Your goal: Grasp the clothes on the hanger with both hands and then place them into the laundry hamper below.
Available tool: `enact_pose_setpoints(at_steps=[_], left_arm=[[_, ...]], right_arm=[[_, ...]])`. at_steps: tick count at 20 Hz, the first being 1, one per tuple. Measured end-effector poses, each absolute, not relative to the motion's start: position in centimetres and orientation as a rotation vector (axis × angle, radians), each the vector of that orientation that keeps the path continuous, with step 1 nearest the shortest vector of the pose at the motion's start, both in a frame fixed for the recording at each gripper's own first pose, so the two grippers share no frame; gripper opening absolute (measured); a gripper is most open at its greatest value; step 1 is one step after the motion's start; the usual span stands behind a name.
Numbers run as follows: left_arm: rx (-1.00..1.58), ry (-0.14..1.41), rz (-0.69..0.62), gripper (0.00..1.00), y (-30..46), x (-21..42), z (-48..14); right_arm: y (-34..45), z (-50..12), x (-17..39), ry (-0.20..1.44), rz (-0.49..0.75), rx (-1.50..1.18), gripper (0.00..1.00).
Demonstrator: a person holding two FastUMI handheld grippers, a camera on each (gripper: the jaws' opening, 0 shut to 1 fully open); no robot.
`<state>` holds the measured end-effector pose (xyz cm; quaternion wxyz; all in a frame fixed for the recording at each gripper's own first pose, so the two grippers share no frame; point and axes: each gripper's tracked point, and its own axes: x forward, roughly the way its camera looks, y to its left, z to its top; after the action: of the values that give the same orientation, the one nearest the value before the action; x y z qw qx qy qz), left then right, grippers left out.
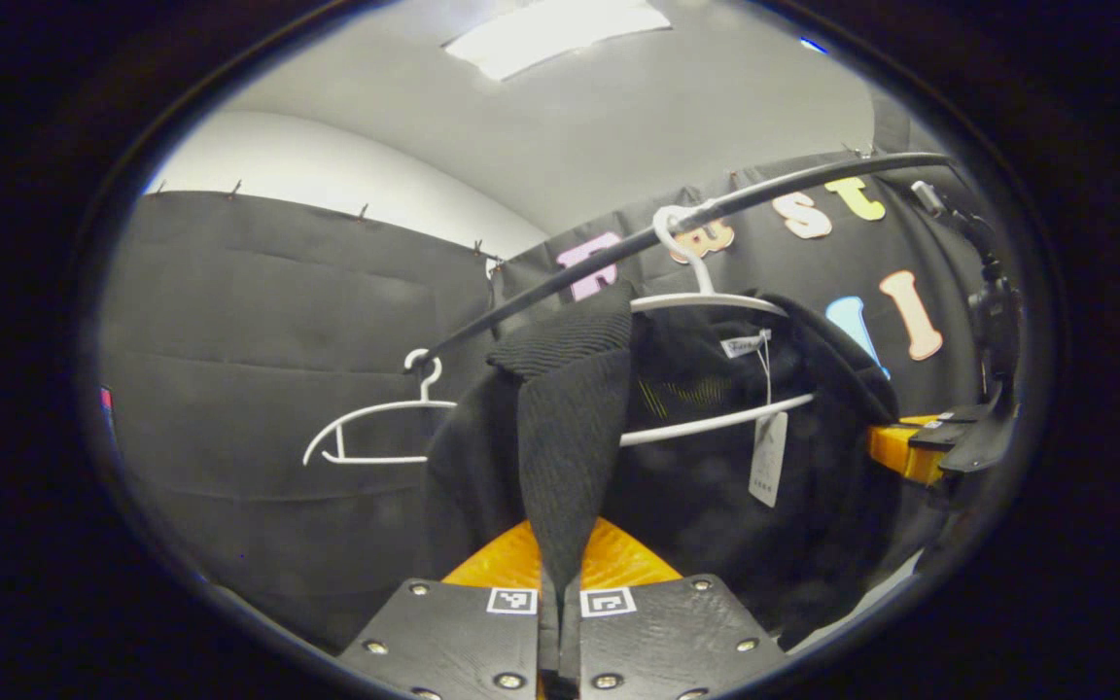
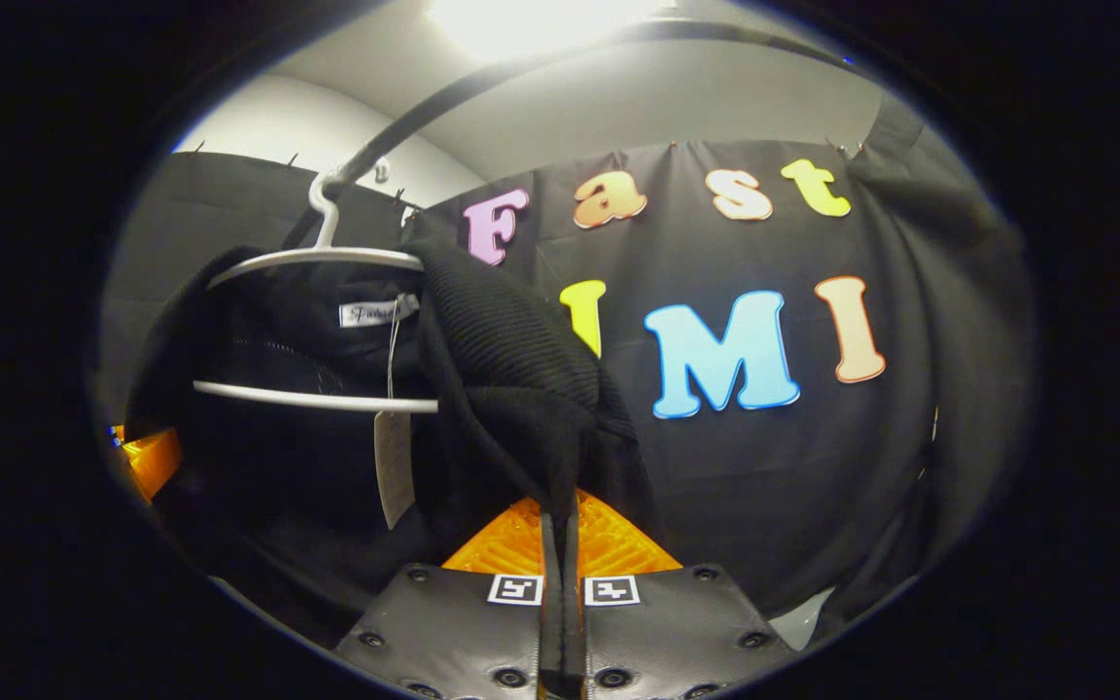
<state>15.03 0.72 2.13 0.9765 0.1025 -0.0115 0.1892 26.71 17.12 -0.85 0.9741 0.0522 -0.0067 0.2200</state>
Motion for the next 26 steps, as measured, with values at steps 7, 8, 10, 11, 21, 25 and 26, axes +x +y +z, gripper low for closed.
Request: enact_pose_setpoints(at_steps=[7,8,10,11,21,25,26], left_arm=[[0.236,-0.088,0.439,0.00,2.8,12.6,6.2],[0.236,-0.098,0.445,0.00,3.2,12.4,6.9],[0.244,-0.127,0.462,0.00,4.0,11.8,8.5],[0.246,-0.145,0.465,0.00,4.2,11.6,9.4],[0.262,-0.248,0.507,0.01,8.1,12.1,14.9],[0.250,-0.244,0.502,0.00,9.7,13.7,15.6],[0.240,-0.241,0.497,0.01,10.0,13.9,15.6]], right_arm=[[13.5,4.4,27.2,-0.200,0.356,0.078,0.01],[13.0,4.6,27.3,-0.208,0.345,0.075,0.01],[12.2,5.3,27.8,-0.224,0.323,0.067,0.01],[11.8,5.6,28.1,-0.232,0.312,0.064,0.02],[10.2,8.1,32.6,-0.300,0.224,0.096,0.01],[10.7,8.0,34.4,-0.289,0.218,0.111,0.01],[11.0,7.9,34.8,-0.282,0.219,0.118,0.01]])
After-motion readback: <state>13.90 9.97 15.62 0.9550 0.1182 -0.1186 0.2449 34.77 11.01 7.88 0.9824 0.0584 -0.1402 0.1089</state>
